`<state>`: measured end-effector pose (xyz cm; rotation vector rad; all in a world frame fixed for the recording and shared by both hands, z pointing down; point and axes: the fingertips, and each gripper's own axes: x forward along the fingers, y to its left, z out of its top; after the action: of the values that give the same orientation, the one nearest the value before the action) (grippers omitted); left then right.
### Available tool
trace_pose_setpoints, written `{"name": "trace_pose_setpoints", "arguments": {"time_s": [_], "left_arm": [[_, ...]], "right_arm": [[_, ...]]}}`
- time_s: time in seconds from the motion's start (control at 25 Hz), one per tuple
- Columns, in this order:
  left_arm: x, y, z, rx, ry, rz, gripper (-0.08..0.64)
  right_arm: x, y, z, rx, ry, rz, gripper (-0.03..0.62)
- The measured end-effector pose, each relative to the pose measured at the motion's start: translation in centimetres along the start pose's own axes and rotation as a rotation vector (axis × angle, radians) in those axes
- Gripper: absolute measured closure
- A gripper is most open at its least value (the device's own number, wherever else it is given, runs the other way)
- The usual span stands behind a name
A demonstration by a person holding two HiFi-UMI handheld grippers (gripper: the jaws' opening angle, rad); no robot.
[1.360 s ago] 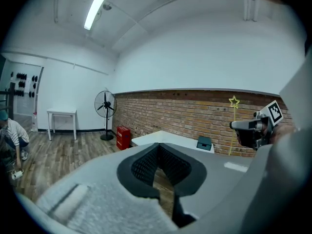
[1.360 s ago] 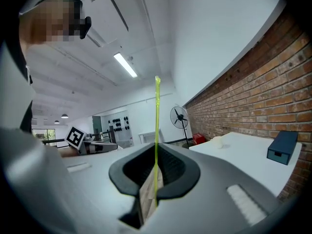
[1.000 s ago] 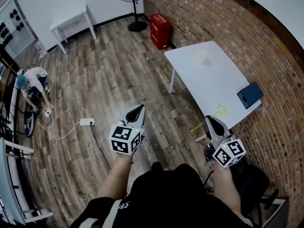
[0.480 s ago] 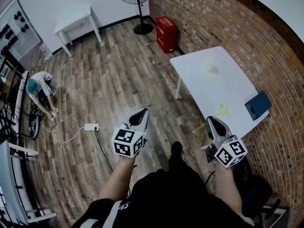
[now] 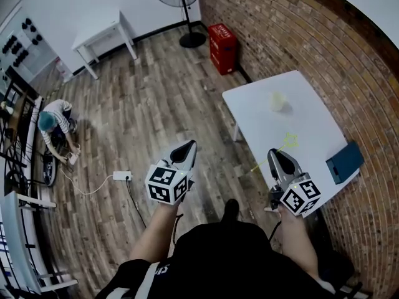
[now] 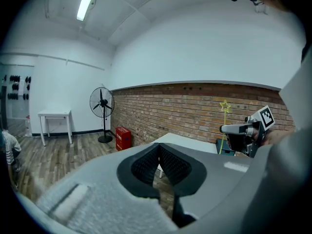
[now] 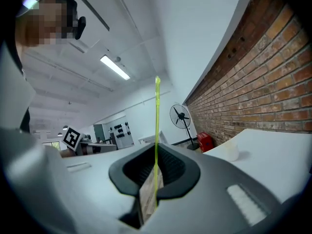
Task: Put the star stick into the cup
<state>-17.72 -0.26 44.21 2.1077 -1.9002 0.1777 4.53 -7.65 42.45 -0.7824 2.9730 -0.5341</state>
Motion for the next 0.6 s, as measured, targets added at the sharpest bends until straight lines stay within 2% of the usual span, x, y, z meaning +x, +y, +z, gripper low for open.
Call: {"name": "trace_pose_setpoints", "arguments": {"time_s": [0.24, 0.6], "left_arm": [[4.9, 0.6, 2.4, -0.005, -0.003, 0.011, 0.554], [11.5, 1.2, 3.0, -0.025, 0.012, -0.029, 0.554]], "right_arm": [[2.8, -4.9, 1.9, 0.000, -0.006, 0.019, 0.577], [4.6, -10.3, 2.2, 0.013, 0.011, -0.035, 0.577]]}}
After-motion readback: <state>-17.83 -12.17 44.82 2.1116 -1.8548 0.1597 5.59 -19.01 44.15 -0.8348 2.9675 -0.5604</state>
